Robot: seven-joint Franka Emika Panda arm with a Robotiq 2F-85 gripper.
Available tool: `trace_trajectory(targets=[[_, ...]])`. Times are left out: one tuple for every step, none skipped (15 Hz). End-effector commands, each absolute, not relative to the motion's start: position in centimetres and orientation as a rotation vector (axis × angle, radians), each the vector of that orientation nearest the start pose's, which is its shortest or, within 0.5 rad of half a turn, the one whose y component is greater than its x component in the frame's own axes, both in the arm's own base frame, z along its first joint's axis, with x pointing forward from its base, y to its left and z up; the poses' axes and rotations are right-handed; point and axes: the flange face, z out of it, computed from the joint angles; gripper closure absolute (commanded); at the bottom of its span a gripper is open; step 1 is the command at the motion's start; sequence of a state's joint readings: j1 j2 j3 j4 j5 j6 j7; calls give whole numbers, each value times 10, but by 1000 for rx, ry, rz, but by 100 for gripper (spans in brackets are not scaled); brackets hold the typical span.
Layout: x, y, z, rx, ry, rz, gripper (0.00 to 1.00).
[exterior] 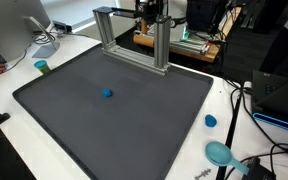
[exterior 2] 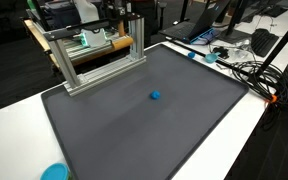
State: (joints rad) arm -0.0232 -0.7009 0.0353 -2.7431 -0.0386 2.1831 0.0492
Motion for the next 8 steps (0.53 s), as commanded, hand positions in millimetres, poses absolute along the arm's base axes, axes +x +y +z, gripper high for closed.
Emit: trace_trajectory(targets=[[340, 4, 440, -3199, -8, -214, 66], [340, 5, 440, -3205, -20, -197, 66], [341, 6, 442, -3213, -28, -190, 16], [341, 8, 444, -3225, -33, -187, 15], [342, 9, 447, -3237, -52, -179, 10], [342, 11, 449, -3250, -73, -170, 37], [343, 13, 452, -3261, -92, -159, 48], [343, 15, 454, -3268, -100, -152, 49]])
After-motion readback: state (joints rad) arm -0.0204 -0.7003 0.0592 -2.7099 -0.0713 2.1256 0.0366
